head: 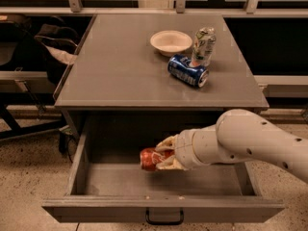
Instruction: Place coke can into top drawer
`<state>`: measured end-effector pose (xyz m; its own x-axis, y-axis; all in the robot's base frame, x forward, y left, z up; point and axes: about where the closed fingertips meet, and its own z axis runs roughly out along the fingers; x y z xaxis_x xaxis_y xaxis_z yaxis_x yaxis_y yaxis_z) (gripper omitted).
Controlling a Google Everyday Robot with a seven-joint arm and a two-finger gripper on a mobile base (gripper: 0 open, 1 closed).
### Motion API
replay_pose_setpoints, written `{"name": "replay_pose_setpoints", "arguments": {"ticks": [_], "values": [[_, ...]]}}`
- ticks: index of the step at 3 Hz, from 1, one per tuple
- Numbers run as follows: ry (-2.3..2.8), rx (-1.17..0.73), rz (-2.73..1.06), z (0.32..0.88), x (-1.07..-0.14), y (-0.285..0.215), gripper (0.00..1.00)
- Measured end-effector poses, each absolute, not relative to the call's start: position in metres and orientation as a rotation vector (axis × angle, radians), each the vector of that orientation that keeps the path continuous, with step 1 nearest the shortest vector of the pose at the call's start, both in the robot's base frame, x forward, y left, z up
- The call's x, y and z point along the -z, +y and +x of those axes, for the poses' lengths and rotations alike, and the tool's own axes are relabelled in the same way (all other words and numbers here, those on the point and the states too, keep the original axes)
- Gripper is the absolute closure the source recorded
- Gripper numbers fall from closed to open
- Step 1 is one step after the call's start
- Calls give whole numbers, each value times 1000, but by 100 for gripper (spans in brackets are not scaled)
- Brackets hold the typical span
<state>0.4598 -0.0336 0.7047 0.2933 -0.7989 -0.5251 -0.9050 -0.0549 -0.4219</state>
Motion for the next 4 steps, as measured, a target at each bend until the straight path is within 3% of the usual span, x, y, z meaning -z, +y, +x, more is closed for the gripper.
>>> {"name": "replay_pose_setpoints", "arguments": {"ticks": [1, 3, 4], "values": [[1551, -217, -1871, 459, -693, -36, 100], [1551, -217, -1871, 459, -693, -36, 58], [1550, -217, -1871, 459, -693, -36, 27]]}}
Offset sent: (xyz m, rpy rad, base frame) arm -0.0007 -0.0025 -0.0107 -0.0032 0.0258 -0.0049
